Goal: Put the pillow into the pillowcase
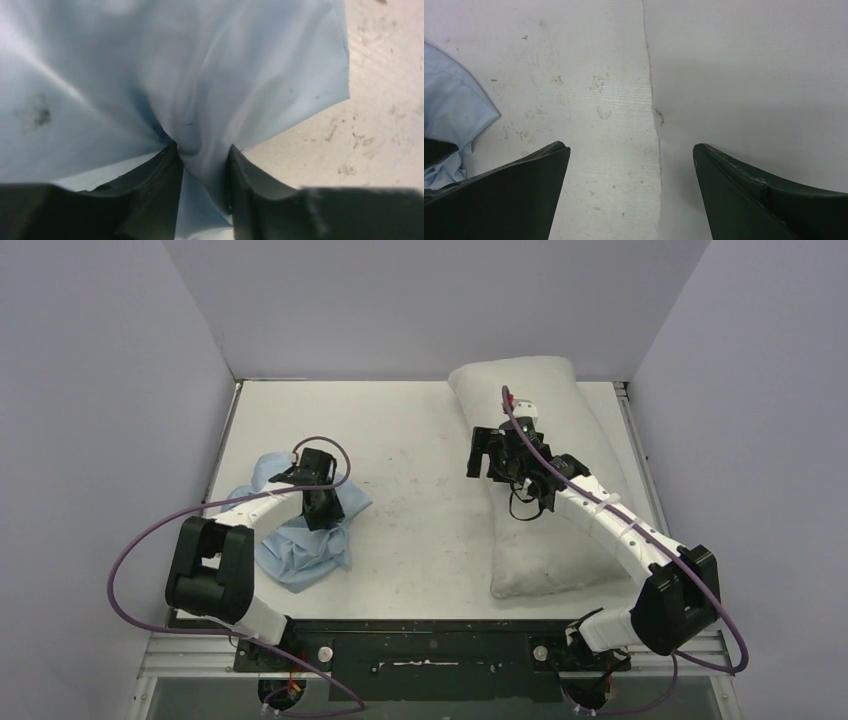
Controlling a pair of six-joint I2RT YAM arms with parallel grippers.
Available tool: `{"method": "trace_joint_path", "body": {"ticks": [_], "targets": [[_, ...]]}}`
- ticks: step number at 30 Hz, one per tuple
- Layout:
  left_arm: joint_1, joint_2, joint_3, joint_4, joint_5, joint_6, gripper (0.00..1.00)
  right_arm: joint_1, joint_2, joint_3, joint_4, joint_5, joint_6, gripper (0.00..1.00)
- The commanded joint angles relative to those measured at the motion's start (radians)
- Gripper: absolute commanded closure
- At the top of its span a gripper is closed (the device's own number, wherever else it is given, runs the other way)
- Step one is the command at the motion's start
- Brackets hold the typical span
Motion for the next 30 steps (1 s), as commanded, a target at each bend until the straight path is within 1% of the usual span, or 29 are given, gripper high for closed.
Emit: {"method": "trace_joint_path", "body": {"ticks": [1,3,4,5,8,10,13,15,18,21,23,25,26,28,30], "targets": [[-0.023,0.012,0.042,0.105,0.156,0.024,0.76,0.008,-0.063,-0.043,0.140,-0.038,-0.010,0.00],[-0.078,0.007,0.064,0.142,0.186,0.019,0.89,0.007,-0.082,-0.074,0.168,-0.040,-0.002,0.00],[-0.113,0.010,0.100,0.148,0.185,0.020,0.95,0.007,-0.092,-0.087,0.179,-0.043,0.012,0.00],[-0.147,0.018,0.134,0.146,0.177,0.022,0.99,0.006,-0.100,-0.098,0.188,-0.043,0.029,0.00],[-0.234,0.060,0.264,0.111,0.168,0.010,1.00,0.002,-0.114,-0.111,0.200,-0.051,0.079,0.00],[-0.276,0.084,0.338,0.103,0.175,-0.012,1.00,0.000,-0.119,-0.106,0.208,-0.070,0.081,0.00],[-0.316,0.110,0.412,0.145,0.220,-0.042,1.00,0.000,-0.136,-0.088,0.199,-0.082,0.076,0.00],[-0.323,0.126,0.443,0.171,0.256,-0.062,1.00,0.000,-0.157,-0.083,0.196,-0.082,0.064,0.00],[-0.318,0.144,0.463,0.169,0.253,-0.054,0.90,0.000,-0.199,-0.116,0.212,-0.070,0.055,0.00],[-0.305,0.124,0.460,0.116,0.216,-0.020,0.73,0.000,-0.244,-0.190,0.263,-0.098,0.039,0.00],[-0.301,0.083,0.433,0.093,0.199,0.012,0.63,0.002,-0.266,-0.244,0.299,-0.173,0.036,0.01],[-0.301,0.021,0.385,0.082,0.170,0.048,0.55,0.005,-0.285,-0.306,0.343,-0.225,0.045,0.06],[-0.301,-0.015,0.353,0.081,0.155,0.066,0.52,0.006,-0.289,-0.339,0.362,-0.247,0.048,0.09],[-0.299,-0.079,0.291,0.080,0.119,0.089,0.49,0.007,-0.290,-0.390,0.391,-0.290,0.054,0.19],[-0.294,-0.125,0.239,0.074,0.113,0.085,0.49,0.011,-0.281,-0.408,0.391,-0.308,0.052,0.25]]}}
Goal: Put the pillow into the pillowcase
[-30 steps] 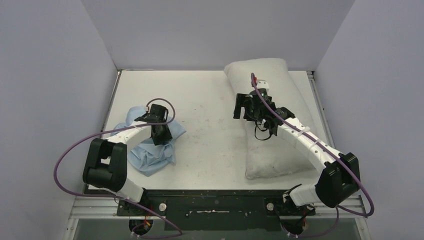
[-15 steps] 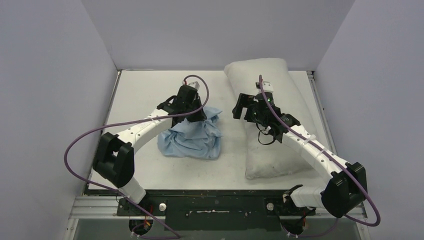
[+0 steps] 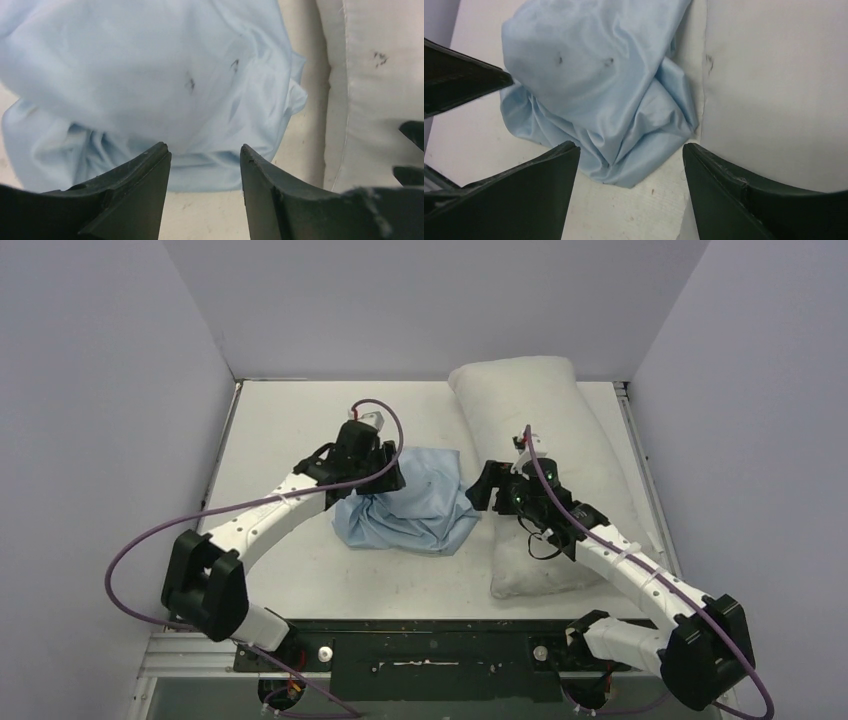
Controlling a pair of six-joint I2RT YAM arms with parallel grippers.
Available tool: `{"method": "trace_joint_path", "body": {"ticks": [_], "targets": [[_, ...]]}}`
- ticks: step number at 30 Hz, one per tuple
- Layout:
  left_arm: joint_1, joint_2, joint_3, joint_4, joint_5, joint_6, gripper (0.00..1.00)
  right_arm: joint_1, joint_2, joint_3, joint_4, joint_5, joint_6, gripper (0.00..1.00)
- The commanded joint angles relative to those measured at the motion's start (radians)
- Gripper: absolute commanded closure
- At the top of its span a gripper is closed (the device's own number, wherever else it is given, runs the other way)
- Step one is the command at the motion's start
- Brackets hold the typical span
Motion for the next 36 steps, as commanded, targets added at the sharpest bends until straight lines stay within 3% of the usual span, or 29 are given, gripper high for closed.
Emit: {"method": "trace_joint_path", "body": {"ticks": [1,5,8,19,29,32,35,36], "targets": [[0.011,-0.151,-0.090,-0.014,-0.047,0.043,0.49,0.013,0.006,-0.050,0.085,-0.096,-0.005,0.29],[0.022,-0.203,-0.190,0.026,0.028,0.029,0.49,0.023,0.039,-0.053,0.088,-0.066,-0.009,0.48],[0.026,-0.231,-0.240,0.038,0.038,0.020,0.48,0.027,0.071,-0.053,0.117,-0.026,0.009,0.56],[0.017,-0.369,-0.233,-0.009,0.037,0.140,0.45,0.039,0.314,0.013,0.187,0.103,0.091,0.54],[0.015,-0.476,-0.347,0.014,0.005,0.169,0.42,0.041,0.473,0.048,0.249,0.116,0.083,0.54],[0.015,-0.475,-0.343,0.001,-0.040,0.155,0.43,0.046,0.479,0.067,0.246,0.057,0.067,0.71],[0.017,-0.455,-0.325,-0.010,-0.075,0.126,0.43,0.068,0.426,0.073,0.241,0.016,0.016,0.98],[0.017,-0.441,-0.311,-0.012,-0.073,0.120,0.43,0.079,0.402,0.069,0.234,0.016,0.002,1.00]]}}
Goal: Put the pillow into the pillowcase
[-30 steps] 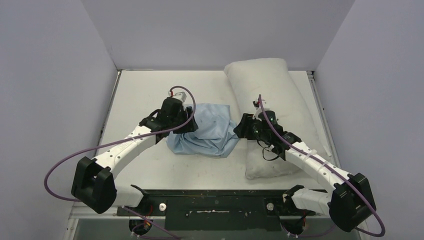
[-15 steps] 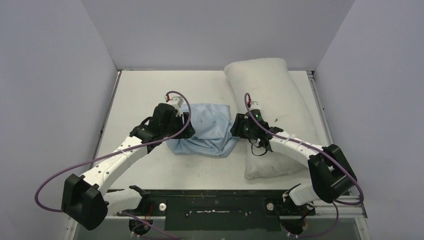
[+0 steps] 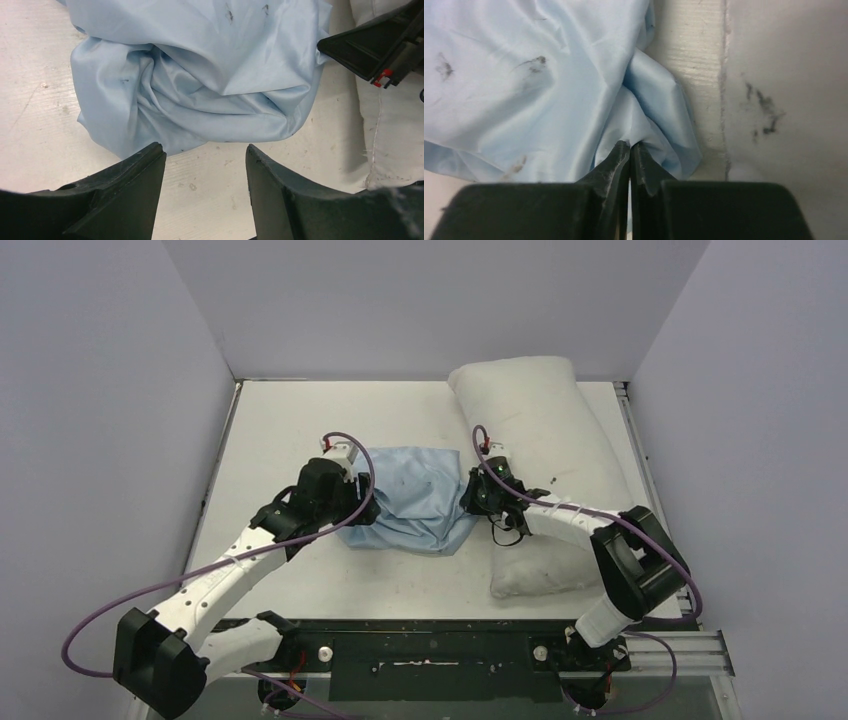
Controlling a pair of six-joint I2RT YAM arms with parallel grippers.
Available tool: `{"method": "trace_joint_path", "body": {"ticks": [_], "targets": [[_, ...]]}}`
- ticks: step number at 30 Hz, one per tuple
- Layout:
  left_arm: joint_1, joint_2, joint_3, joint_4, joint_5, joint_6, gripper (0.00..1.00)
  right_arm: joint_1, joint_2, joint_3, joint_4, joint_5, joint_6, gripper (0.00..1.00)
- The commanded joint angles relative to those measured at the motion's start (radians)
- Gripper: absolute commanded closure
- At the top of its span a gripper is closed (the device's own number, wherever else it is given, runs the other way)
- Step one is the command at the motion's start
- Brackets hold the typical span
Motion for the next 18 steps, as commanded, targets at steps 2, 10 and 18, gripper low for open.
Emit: {"method": "trace_joint_path", "body": {"ticks": [2,10,18], "targets": [[-0.002,0.048,0.085,0.006,-0.033,-0.035,0.43,0.057,-0.140,0.021,0.036,-0.050,-0.075,1.00],[-0.010,0.208,0.256,0.109,0.114,-0.055,0.43,0.187,-0.394,-0.071,0.040,-0.041,-0.053,1.00],[-0.049,0.454,0.332,0.226,0.360,-0.089,0.43,0.240,-0.544,-0.160,0.038,-0.014,-0.005,1.00]]}}
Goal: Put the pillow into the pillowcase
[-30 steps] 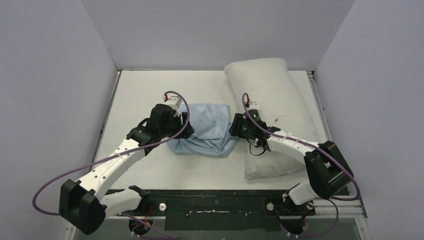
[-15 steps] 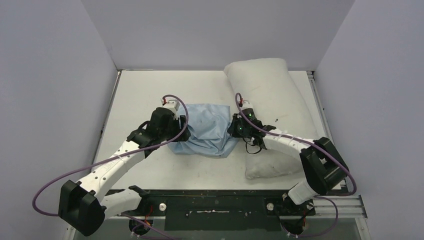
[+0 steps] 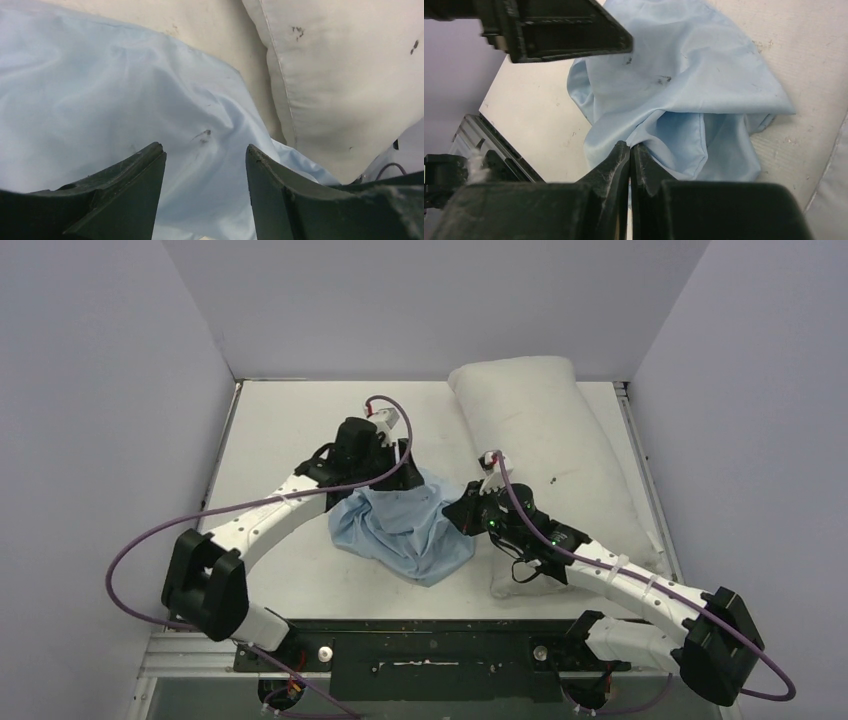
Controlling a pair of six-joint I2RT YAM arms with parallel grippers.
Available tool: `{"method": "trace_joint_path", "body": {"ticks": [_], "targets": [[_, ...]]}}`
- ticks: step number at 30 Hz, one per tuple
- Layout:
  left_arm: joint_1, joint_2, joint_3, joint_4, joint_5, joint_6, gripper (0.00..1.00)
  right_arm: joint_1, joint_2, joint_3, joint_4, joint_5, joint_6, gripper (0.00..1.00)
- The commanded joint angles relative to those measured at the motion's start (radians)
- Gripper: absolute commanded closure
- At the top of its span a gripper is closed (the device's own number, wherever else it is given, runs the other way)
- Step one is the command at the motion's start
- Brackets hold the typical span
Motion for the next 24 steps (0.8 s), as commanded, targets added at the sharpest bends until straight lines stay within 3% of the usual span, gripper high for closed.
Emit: {"method": "trace_joint_path", "body": {"ticks": [1,10,12,16,24], "targets": [[-0.047,0.129,0.063,0.095,0.169,-0.023,0.42,0.020,-0.063,-0.037,0.025,0.035,0.028,1.00],[-0.133,0.304,0.121,0.138,0.250,-0.031,0.42,0.040,-0.079,-0.068,0.026,0.053,0.042,1.00],[-0.145,0.316,0.125,0.136,0.250,-0.030,0.51,0.042,-0.081,-0.070,0.020,0.064,0.043,1.00],[-0.145,0.299,0.143,0.098,0.218,-0.023,1.00,0.042,-0.080,-0.068,-0.009,0.098,0.049,1.00],[-0.069,0.157,0.249,-0.075,0.053,0.049,1.00,0.042,-0.111,-0.088,-0.124,0.218,0.066,1.00]]}}
